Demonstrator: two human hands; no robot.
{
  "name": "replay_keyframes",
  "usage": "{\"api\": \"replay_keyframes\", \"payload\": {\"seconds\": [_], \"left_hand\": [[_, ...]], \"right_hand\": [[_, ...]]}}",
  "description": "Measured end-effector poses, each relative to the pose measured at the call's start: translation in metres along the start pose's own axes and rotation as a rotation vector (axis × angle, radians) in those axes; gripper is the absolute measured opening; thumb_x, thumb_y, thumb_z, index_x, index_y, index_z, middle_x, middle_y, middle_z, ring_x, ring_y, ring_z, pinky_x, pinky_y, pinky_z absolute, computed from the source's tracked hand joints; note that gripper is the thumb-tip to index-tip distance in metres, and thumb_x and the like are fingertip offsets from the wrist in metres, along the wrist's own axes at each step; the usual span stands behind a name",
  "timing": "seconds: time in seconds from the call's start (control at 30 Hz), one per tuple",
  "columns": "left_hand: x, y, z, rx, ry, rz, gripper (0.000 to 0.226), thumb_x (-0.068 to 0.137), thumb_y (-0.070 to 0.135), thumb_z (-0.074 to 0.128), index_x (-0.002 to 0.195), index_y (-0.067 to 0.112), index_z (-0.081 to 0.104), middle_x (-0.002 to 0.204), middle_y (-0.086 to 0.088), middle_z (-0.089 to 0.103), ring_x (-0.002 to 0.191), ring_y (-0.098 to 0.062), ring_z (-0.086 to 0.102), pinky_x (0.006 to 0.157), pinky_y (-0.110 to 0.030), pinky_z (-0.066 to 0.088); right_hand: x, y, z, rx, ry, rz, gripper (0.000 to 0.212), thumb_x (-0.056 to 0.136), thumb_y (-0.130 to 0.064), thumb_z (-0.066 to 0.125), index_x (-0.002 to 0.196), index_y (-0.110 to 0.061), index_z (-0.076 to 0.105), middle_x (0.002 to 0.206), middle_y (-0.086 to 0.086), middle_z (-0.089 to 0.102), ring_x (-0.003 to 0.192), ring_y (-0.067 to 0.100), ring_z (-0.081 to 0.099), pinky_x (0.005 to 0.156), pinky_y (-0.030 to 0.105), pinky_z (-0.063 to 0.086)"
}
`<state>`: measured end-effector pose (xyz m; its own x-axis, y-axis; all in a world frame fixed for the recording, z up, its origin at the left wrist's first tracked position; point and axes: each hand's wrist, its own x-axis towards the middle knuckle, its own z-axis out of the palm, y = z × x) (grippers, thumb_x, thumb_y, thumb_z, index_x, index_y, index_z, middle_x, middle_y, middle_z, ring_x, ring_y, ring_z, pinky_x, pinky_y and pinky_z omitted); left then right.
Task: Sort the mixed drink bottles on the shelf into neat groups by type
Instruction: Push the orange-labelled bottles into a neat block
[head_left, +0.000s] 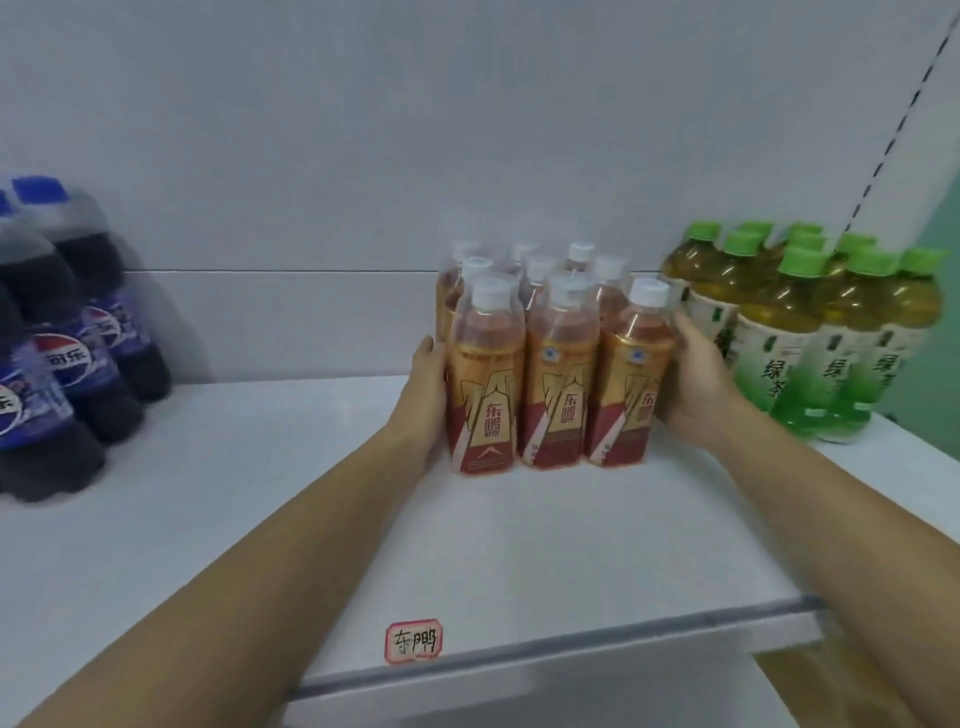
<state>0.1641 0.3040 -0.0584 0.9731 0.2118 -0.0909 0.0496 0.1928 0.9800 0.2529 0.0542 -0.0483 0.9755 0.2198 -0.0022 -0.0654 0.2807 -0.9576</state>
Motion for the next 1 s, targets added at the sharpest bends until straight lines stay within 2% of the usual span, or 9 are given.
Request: {"api": "replay_keyframes", "payload": {"seconds": [0.07,0.17,0.33,0.47,0.57,0.63,0.73,0.83,1.0], "left_hand": [[0.003,-0.001,0.007,-0.12,-0.02,-0.02,0.061,0.104,0.06,0.03,0.136,0.018,0.06,0.118,-0.012,0.075,0.11,-0.028,0.072,0.099,-0.05,0.056],[0.009,-0.002,0.015,-0.245,0.02,0.01,0.062,0.104,0.058,0.033,0.126,0.014,0.069,0.115,-0.017,0.075,0.11,-0.033,0.071,0.099,-0.05,0.055],[0.015,-0.008,0.015,-0.289,0.041,0.027,0.061,0.102,0.056,0.039,0.13,0.01,0.067,0.119,-0.019,0.072,0.111,-0.035,0.07,0.1,-0.051,0.054],[0.014,-0.007,0.013,-0.267,0.076,0.043,0.052,0.102,0.054,0.04,0.102,0.017,0.077,0.101,-0.012,0.078,0.095,-0.027,0.075,0.084,-0.041,0.059],[0.014,-0.007,0.006,-0.304,0.057,0.063,0.056,0.102,0.051,0.04,0.079,0.022,0.082,0.086,-0.008,0.078,0.077,-0.021,0.077,0.063,-0.031,0.06],[0.012,-0.005,-0.002,-0.301,0.034,0.084,0.059,0.102,0.05,0.039,0.073,0.024,0.083,0.082,-0.006,0.078,0.073,-0.019,0.076,0.059,-0.029,0.059],[0.012,-0.005,-0.019,-0.295,0.053,0.097,0.058,0.101,0.05,0.039,0.07,0.025,0.082,0.081,-0.005,0.078,0.073,-0.019,0.076,0.06,-0.029,0.059],[0.01,-0.004,-0.041,-0.294,0.06,0.111,0.059,0.1,0.052,0.038,0.073,0.026,0.083,0.088,-0.007,0.079,0.08,-0.021,0.077,0.063,-0.031,0.06],[0.001,0.004,-0.082,-0.335,0.078,0.148,0.056,0.099,0.053,0.041,0.082,0.023,0.084,0.095,-0.009,0.08,0.086,-0.023,0.077,0.066,-0.034,0.061]], "right_hand": [[0.008,0.009,-0.004,0.049,-0.073,0.172,0.063,0.086,-0.072,0.057,0.126,-0.027,0.073,0.131,0.012,0.07,0.126,0.04,0.062,0.107,0.063,0.042],[0.016,0.023,-0.002,0.07,-0.088,0.263,0.069,0.065,-0.068,0.077,0.116,-0.022,0.078,0.127,0.017,0.07,0.114,0.043,0.068,0.105,0.064,0.044],[0.024,0.03,0.001,0.11,-0.023,0.249,0.071,0.083,-0.068,0.06,0.132,-0.018,0.069,0.131,0.019,0.068,0.123,0.045,0.062,0.112,0.061,0.038],[0.025,0.033,0.002,0.133,-0.115,0.223,0.075,0.08,-0.063,0.063,0.138,-0.015,0.064,0.132,0.02,0.067,0.122,0.042,0.063,0.112,0.06,0.04],[0.025,0.035,0.009,0.157,-0.17,0.207,0.063,0.085,-0.063,0.06,0.125,-0.016,0.073,0.133,0.019,0.067,0.121,0.041,0.065,0.11,0.059,0.043],[0.023,0.037,0.017,0.18,-0.216,0.232,0.06,0.081,-0.064,0.062,0.117,-0.018,0.078,0.129,0.019,0.069,0.117,0.041,0.067,0.101,0.058,0.051],[0.015,0.04,0.035,0.254,-0.336,0.245,0.058,0.073,-0.063,0.069,0.106,-0.017,0.082,0.119,0.018,0.073,0.105,0.039,0.073,0.078,0.052,0.061],[0.012,0.045,0.058,0.309,-0.38,0.248,0.052,0.09,-0.06,0.057,0.101,-0.017,0.083,0.114,0.016,0.076,0.103,0.036,0.074,0.082,0.048,0.059],[0.013,0.057,0.102,0.329,-0.457,0.263,0.052,0.095,-0.058,0.052,0.108,-0.016,0.081,0.121,0.017,0.073,0.113,0.036,0.07,0.091,0.049,0.056]]}}
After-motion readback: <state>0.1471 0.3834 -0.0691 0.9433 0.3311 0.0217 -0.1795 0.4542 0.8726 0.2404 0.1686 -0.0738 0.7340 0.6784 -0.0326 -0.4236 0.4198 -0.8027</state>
